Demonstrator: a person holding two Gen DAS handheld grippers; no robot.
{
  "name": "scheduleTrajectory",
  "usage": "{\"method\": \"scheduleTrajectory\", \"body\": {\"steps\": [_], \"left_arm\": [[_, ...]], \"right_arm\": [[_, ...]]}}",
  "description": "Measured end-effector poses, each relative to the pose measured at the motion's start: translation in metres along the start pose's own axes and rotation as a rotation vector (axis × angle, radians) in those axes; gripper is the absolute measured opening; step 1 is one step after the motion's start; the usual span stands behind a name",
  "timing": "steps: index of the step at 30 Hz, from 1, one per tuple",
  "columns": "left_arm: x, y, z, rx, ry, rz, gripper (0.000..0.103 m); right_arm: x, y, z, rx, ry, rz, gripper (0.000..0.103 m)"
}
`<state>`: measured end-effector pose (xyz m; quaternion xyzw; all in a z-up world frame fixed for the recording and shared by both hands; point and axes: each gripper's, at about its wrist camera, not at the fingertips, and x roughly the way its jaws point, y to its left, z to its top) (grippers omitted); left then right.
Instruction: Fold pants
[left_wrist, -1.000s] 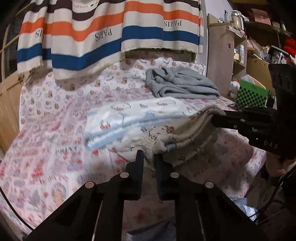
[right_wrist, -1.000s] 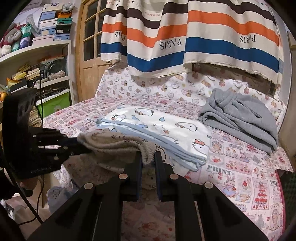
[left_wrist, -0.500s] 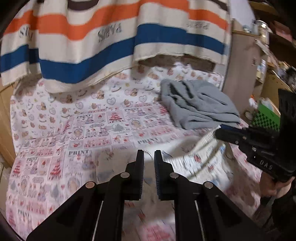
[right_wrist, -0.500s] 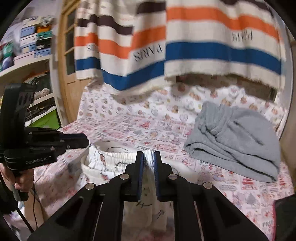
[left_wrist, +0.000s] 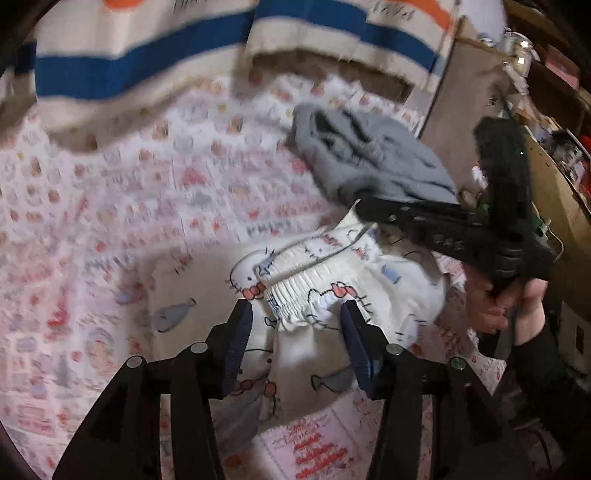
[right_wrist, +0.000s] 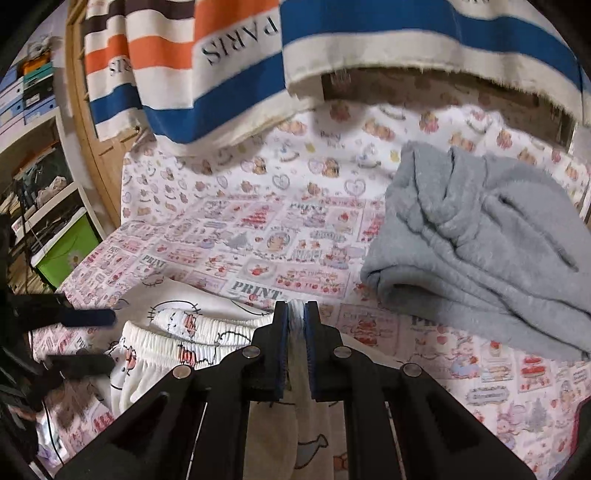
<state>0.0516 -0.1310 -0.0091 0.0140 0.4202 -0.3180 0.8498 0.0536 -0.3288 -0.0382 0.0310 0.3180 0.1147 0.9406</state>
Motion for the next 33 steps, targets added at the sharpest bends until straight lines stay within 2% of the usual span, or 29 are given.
{"method": "scheduleTrajectory", "body": {"steps": [1,2,4,5,7,8,11,13,16,18,21,24,26,29,33], "left_arm": [[0.004,0.003,0.001,-0.022,-0.003,-0.020,0.020],[0.007,0.006,0.001,-0.047,-0.005,-0.041,0.008],[-0.001,0.006,0.003,-0.067,-0.057,-0.043,0.006],[-0.008,0.002,0.004,-0.040,-0.096,-0.016,0.006],[-0.024,-0.009,0.007,0.022,-0.165,0.058,0.005],[-0.028,-0.012,0.010,0.040,-0.173,0.069,0.005],[-0.021,-0.011,0.020,0.051,-0.140,0.090,0.006],[0.000,-0.005,0.023,0.047,-0.072,0.120,0.006],[0.026,0.008,0.015,0.010,0.002,0.135,0.008],[0.021,0.010,0.006,-0.005,-0.027,0.095,0.011],[-0.008,0.010,-0.005,-0.012,-0.119,0.047,0.012],[-0.037,0.008,-0.021,-0.001,-0.170,0.044,0.012],[-0.045,0.004,-0.032,0.018,-0.158,0.043,0.012],[-0.042,-0.002,-0.049,0.038,-0.097,0.039,0.012],[-0.028,0.001,-0.059,0.034,-0.062,0.077,0.012]], "right_arm": [[0.001,-0.001,-0.001,0.005,0.002,0.003,0.009],[0.000,-0.002,-0.002,0.011,0.002,0.006,0.009],[-0.006,-0.007,-0.005,0.026,-0.009,0.012,0.009],[-0.011,-0.010,-0.006,0.035,-0.015,0.009,0.010],[-0.025,-0.018,-0.009,0.064,-0.032,-0.015,0.023],[-0.034,-0.025,-0.012,0.086,-0.058,-0.014,0.031],[-0.055,-0.039,-0.019,0.130,-0.099,0.015,0.031],[-0.069,-0.045,-0.028,0.142,-0.106,0.072,0.031],[-0.085,-0.042,-0.046,0.121,-0.105,0.094,0.031],[-0.095,-0.034,-0.061,0.077,-0.101,0.086,0.028],[-0.102,-0.020,-0.084,0.003,-0.076,0.072,0.024],[-0.101,-0.012,-0.099,-0.036,-0.045,0.052,0.023],[-0.097,-0.011,-0.104,-0.046,-0.027,0.056,0.023],[-0.088,-0.015,-0.102,-0.033,-0.002,0.039,0.022],[-0.078,-0.020,-0.100,-0.013,0.014,0.029,0.022]]}}
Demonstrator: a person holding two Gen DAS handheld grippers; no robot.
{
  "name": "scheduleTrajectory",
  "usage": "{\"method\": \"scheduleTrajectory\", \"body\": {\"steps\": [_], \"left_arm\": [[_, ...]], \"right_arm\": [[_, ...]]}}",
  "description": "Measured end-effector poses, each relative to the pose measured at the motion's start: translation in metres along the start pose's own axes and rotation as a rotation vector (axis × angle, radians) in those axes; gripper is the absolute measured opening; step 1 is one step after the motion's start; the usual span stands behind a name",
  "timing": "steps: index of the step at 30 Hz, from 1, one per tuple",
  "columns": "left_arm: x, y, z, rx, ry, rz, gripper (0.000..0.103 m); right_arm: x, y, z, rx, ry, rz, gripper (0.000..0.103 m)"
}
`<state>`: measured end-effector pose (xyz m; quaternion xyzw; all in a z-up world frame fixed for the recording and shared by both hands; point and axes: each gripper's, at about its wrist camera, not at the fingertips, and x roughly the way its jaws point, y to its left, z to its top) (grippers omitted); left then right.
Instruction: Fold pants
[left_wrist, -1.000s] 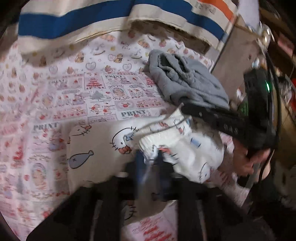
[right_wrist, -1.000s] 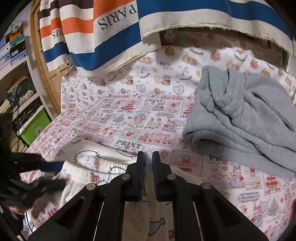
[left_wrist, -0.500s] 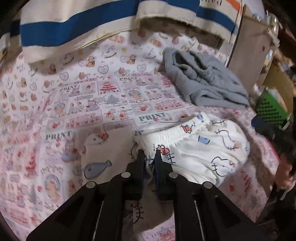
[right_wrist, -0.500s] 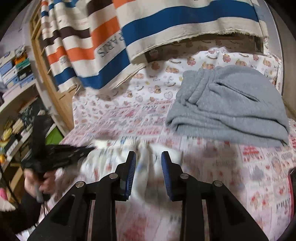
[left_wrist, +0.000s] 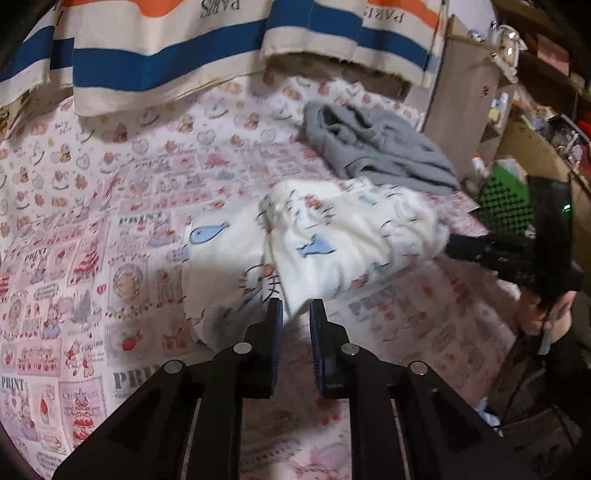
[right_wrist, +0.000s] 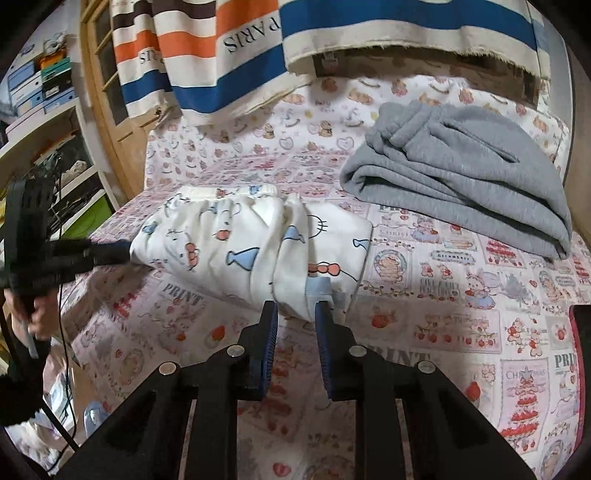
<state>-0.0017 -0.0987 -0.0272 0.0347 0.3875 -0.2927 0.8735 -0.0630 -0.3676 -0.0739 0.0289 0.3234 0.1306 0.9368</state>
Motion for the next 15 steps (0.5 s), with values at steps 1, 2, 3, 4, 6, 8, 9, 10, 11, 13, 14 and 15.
{"method": "scheduleTrajectory", "body": {"steps": [1,2,3,4,6,8,9,10,11,13,14,15], "left_arm": [[0.003,0.002,0.000,-0.010,0.006,-0.002,0.012],[0.005,0.003,0.000,-0.016,0.010,-0.007,0.012],[0.007,0.003,0.000,-0.015,0.010,-0.004,0.012],[0.008,0.003,0.001,-0.010,0.008,0.001,0.012],[0.008,0.001,0.002,0.000,0.006,0.006,0.012],[0.008,0.000,0.003,0.003,0.006,0.007,0.006],[0.006,-0.001,0.003,0.009,0.001,0.007,0.002],[0.002,-0.002,0.002,0.016,-0.009,0.011,0.002],[-0.003,-0.002,0.003,0.022,-0.024,0.020,0.002],[-0.014,0.001,0.006,0.011,-0.058,0.040,0.002],[-0.018,0.004,0.007,-0.004,-0.067,0.040,0.002],[-0.021,0.007,0.008,-0.016,-0.072,0.038,0.002]], "right_arm": [[0.003,0.000,0.000,-0.001,0.002,-0.004,0.022],[0.006,-0.001,0.001,0.000,0.005,-0.006,0.022],[0.009,-0.002,0.001,0.008,0.010,-0.005,0.022],[0.011,-0.003,0.002,0.018,0.014,0.004,0.022],[0.012,-0.003,0.004,0.026,0.012,0.021,0.014],[0.011,-0.001,0.005,0.025,0.013,0.034,0.005],[0.009,0.001,0.005,0.024,0.005,0.018,0.002],[0.006,0.003,0.005,0.021,-0.006,-0.001,0.002],[0.002,0.004,0.005,0.022,-0.025,-0.025,0.001],[-0.005,0.004,0.006,0.036,-0.051,-0.050,0.000],[-0.008,0.003,0.006,0.042,-0.058,-0.060,0.000],[-0.011,0.002,0.007,0.051,-0.069,-0.070,0.000]]}}
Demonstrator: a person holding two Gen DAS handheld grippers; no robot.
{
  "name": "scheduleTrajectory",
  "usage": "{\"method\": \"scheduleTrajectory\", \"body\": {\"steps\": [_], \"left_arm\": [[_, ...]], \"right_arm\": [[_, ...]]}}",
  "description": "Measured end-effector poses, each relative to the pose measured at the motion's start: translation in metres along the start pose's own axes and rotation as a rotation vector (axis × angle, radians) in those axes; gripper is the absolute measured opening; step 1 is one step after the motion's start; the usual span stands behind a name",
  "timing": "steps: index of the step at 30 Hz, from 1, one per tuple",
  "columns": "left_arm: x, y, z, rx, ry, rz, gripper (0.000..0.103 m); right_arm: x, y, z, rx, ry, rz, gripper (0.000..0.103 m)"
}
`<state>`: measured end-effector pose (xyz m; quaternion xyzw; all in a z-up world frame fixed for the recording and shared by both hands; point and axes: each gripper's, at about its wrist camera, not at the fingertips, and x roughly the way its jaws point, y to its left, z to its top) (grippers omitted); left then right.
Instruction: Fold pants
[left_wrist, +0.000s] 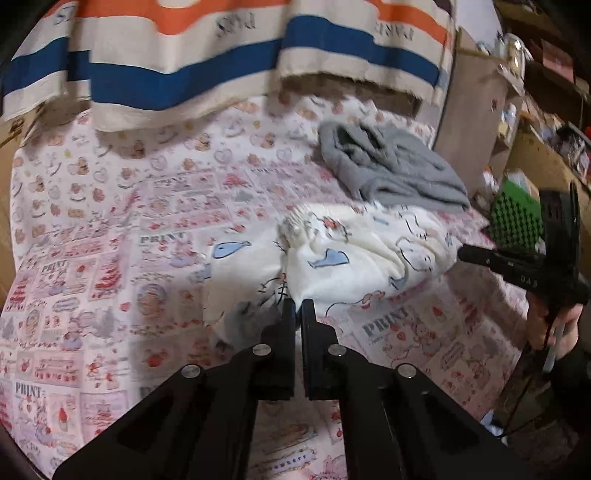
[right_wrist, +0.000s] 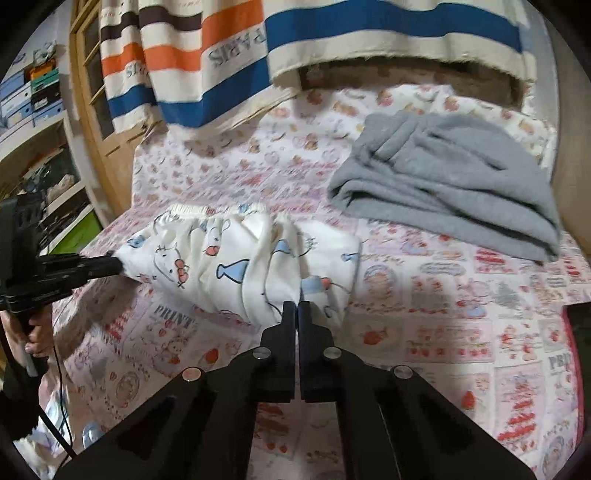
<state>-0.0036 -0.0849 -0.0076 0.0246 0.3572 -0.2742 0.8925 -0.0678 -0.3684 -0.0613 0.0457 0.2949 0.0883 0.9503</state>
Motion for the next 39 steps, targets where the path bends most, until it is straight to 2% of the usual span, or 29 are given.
{"method": "scheduleTrajectory", "body": {"steps": [5,7,9,11,15,19,20,21,22,23,24,25,27,28,29,34,39], "left_arm": [[-0.005,0.005,0.002,0.007,-0.006,0.060,0.002],[-0.002,0.009,-0.001,0.013,-0.009,0.119,0.002],[0.005,0.017,-0.006,-0.005,0.012,0.138,0.002],[0.011,0.023,-0.010,-0.022,0.032,0.150,0.002],[0.001,0.017,-0.008,0.011,-0.002,0.157,0.002],[-0.003,0.004,-0.006,0.063,-0.015,0.180,0.004],[-0.003,0.003,-0.006,0.061,-0.014,0.183,0.014],[-0.003,0.003,-0.007,0.050,-0.011,0.179,0.023],[-0.004,0.003,-0.008,0.037,-0.015,0.164,0.040],[-0.006,0.002,-0.010,0.027,-0.024,0.148,0.051],[-0.008,0.002,-0.011,0.018,-0.033,0.141,0.054],[-0.010,0.001,-0.011,0.013,-0.039,0.141,0.059],[-0.014,-0.001,-0.011,0.003,-0.049,0.137,0.076],[-0.016,-0.001,-0.011,-0.004,-0.055,0.133,0.088],[-0.016,-0.001,-0.010,-0.010,-0.062,0.130,0.093],[-0.008,0.006,0.000,-0.065,-0.062,0.127,0.102],[0.021,0.030,0.011,-0.202,0.018,0.088,0.102]], "right_arm": [[-0.006,0.002,0.001,0.002,-0.009,-0.027,0.000],[0.003,0.000,-0.002,0.003,0.016,-0.062,0.000],[0.014,-0.006,-0.007,0.028,0.053,-0.061,0.000],[0.021,-0.012,-0.010,0.045,0.070,-0.109,0.000],[0.005,-0.022,-0.002,0.067,0.014,-0.091,0.000],[-0.013,-0.009,0.003,0.022,-0.019,-0.015,0.000],[-0.016,-0.005,0.003,0.012,-0.024,-0.010,0.004],[-0.019,0.000,0.004,0.006,-0.033,-0.002,0.013],[-0.020,0.004,0.005,0.006,-0.036,0.008,0.020],[-0.020,0.006,0.006,0.008,-0.039,0.018,0.037],[-0.020,0.008,0.006,0.010,-0.043,0.022,0.053],[-0.020,0.010,0.007,0.015,-0.049,0.018,0.060],[-0.017,0.010,0.008,0.025,-0.047,0.008,0.077],[-0.014,0.008,0.009,0.036,-0.038,0.010,0.082],[-0.011,0.007,0.009,0.051,-0.029,0.018,0.089],[0.009,-0.006,0.012,0.157,0.020,0.034,0.090],[0.031,-0.023,0.020,0.291,0.062,0.050,0.090]]}}
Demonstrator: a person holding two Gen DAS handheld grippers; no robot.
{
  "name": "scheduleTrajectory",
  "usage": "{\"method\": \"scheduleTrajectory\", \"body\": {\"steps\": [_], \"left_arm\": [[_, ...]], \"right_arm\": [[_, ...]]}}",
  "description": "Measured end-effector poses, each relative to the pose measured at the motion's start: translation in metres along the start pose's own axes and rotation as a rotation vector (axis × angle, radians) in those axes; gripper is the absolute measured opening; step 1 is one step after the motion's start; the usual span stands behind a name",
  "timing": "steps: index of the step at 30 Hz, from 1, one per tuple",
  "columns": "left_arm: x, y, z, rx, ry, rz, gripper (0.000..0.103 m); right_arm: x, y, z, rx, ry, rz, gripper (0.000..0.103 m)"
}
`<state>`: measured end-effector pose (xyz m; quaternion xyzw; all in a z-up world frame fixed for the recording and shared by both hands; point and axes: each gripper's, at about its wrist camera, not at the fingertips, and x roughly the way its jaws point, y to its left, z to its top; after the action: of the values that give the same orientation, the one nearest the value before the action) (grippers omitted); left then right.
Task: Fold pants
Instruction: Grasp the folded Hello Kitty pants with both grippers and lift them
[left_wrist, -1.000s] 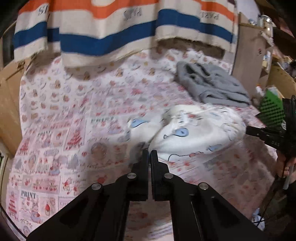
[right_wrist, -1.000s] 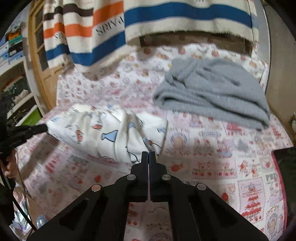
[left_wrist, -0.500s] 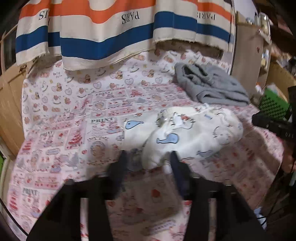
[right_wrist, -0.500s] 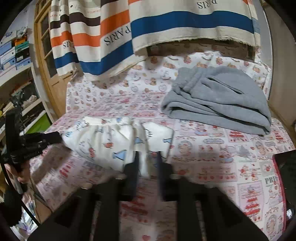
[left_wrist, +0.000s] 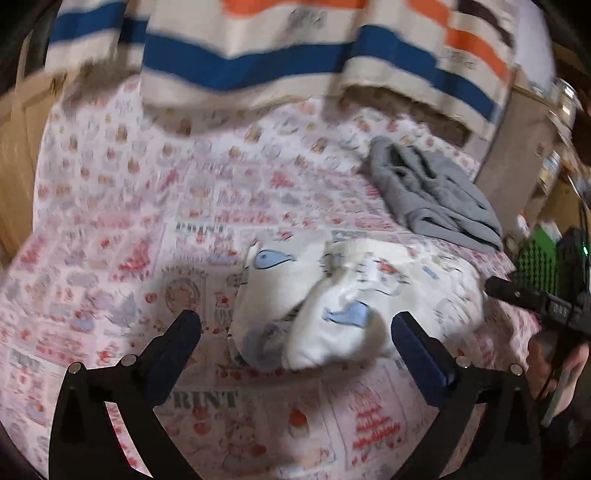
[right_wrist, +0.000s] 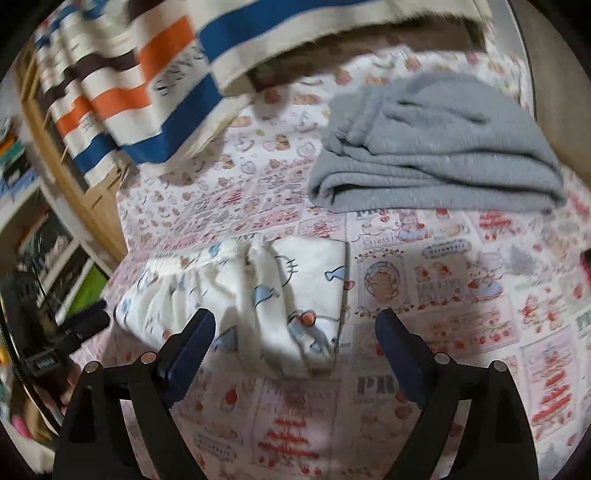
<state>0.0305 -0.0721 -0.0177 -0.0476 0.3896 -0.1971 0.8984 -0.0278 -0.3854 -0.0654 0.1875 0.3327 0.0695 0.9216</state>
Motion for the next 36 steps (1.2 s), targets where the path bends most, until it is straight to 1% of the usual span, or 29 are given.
{"method": "scheduleTrajectory", "body": {"steps": [2,5,7,12,14,15,16,17,18,20,21,22,23,24,25,27,29,31,33,36], "left_arm": [[0.013,0.006,0.004,-0.039,0.034,-0.013,0.102],[0.024,0.009,0.007,-0.076,0.061,-0.059,0.102],[0.025,0.006,0.008,-0.074,0.060,-0.078,0.102],[0.031,-0.004,0.009,-0.022,0.049,-0.069,0.101],[0.034,-0.005,0.009,-0.017,0.048,-0.065,0.093],[0.035,-0.006,0.009,-0.013,0.048,-0.057,0.091],[0.037,-0.006,0.008,-0.007,0.048,-0.050,0.084],[0.038,-0.007,0.008,-0.002,0.046,-0.041,0.073],[0.039,-0.008,0.007,0.004,0.045,-0.032,0.068],[0.040,-0.010,0.006,0.017,0.045,-0.034,0.052],[0.040,-0.011,0.006,0.023,0.045,-0.043,0.049],[0.040,-0.013,0.006,0.030,0.041,-0.042,0.043],[0.039,-0.014,0.006,0.040,0.037,-0.038,0.036],[0.038,-0.017,0.006,0.055,0.032,-0.035,0.033],[0.037,-0.021,0.005,0.075,0.028,-0.028,0.026],[0.035,-0.029,0.005,0.133,0.014,0.011,0.021],[0.032,-0.036,0.005,0.174,0.004,0.042,0.018],[0.028,-0.042,0.005,0.204,-0.008,0.066,0.017],[0.022,-0.046,0.008,0.224,-0.025,0.075,0.016],[0.013,-0.052,0.013,0.235,-0.048,0.068,0.015]], "right_arm": [[0.006,0.000,0.005,0.005,0.005,-0.015,0.090],[0.014,0.007,0.010,-0.026,0.027,-0.023,0.090],[0.021,0.013,0.012,-0.054,0.047,-0.015,0.090],[0.031,0.023,0.010,-0.096,0.064,-0.033,0.090],[0.034,0.026,0.009,-0.109,0.068,-0.045,0.090],[0.036,0.028,0.008,-0.118,0.070,-0.051,0.090],[0.038,0.030,0.007,-0.128,0.073,-0.055,0.090],[0.040,0.030,0.007,-0.134,0.077,-0.054,0.090],[0.042,0.031,0.006,-0.144,0.085,-0.050,0.090],[0.045,0.033,0.003,-0.163,0.097,-0.050,0.090],[0.046,0.035,0.003,-0.184,0.094,-0.054,0.090],[0.048,0.037,0.002,-0.203,0.102,-0.045,0.089],[0.048,0.038,0.002,-0.213,0.100,-0.047,0.081],[0.048,0.040,0.002,-0.224,0.097,-0.053,0.060],[0.048,0.041,0.002,-0.231,0.100,-0.051,0.051],[0.048,0.045,0.001,-0.249,0.097,-0.048,0.026],[0.046,0.047,0.001,-0.263,0.086,-0.049,0.018],[0.042,0.050,0.001,-0.272,0.069,-0.048,0.015],[0.036,0.052,0.003,-0.282,0.045,-0.043,0.014],[0.025,0.054,0.008,-0.284,0.008,-0.032,0.013]]}}
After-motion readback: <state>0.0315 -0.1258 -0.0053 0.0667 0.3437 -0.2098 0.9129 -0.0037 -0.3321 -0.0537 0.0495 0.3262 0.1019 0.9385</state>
